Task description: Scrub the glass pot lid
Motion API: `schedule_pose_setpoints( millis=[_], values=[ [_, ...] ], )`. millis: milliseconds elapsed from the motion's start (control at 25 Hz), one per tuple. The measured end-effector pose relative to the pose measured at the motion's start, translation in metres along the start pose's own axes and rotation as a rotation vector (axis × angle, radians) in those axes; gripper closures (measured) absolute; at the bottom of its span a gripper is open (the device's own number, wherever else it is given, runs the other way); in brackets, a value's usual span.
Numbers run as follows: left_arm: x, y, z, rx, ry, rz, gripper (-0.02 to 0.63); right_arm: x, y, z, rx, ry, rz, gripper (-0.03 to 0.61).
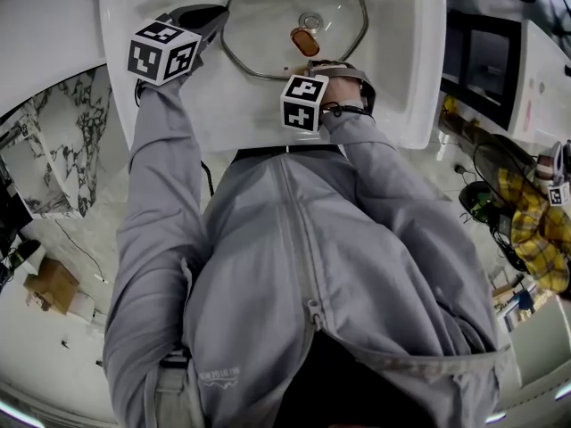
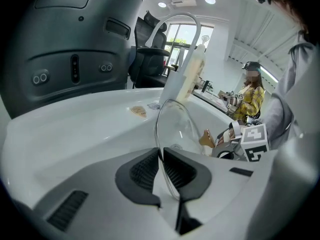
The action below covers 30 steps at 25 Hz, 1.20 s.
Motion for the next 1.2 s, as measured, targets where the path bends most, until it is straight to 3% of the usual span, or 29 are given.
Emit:
schedule_pose_setpoints(
  millis=[160, 320, 400, 480, 600, 760, 960, 1200],
  values=[
    [0.016, 0.006, -0.012, -0.056, 0.093, -0.071, 0.581, -0.002, -0.025, -0.002, -0.061, -0.001, 0.004, 0.549],
    [0.022, 0.018, -0.056, -0.231, 0.151, -0.137, 0.575, 0.013, -0.05, -0.01, -0.139, -0.032, -0.047, 0.549],
    [0.011, 0.02, -0.087, -0.337, 0.157, -0.123, 0.437, 0.028, -0.061, -0.015, -0.184, -0.054, -0.099, 0.549],
    [-0.006, 0.019, -0.118, -0.408, 0.15, -0.102, 0.386, 0.045, -0.071, -0.021, -0.23, -0.083, -0.161, 0.549],
    [-0.032, 0.016, -0.152, -0.41, 0.163, -0.069, 0.362, 0.073, -0.086, -0.033, -0.285, -0.15, -0.244, 0.549],
    [-0.05, 0.015, -0.173, -0.42, 0.253, -0.05, 0.341, 0.108, -0.103, -0.05, -0.31, -0.263, -0.314, 0.549],
    [-0.061, 0.015, -0.184, -0.438, 0.3, -0.005, 0.333, 0.142, -0.102, -0.074, -0.206, -0.437, -0.408, 0.549],
    [-0.058, 0.018, -0.178, -0.388, 0.297, 0.005, 0.362, 0.167, -0.069, -0.103, 0.079, -0.623, -0.447, 0.549]
  ],
)
Point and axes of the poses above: the fingertips, and each gripper's own axes: x backward along the fingers, z to its left, y out of its top, the point moved 7 cm from there along x, backward along the fingers, and after that the axes turned 9 degrees about y, right-handed, at the moved point
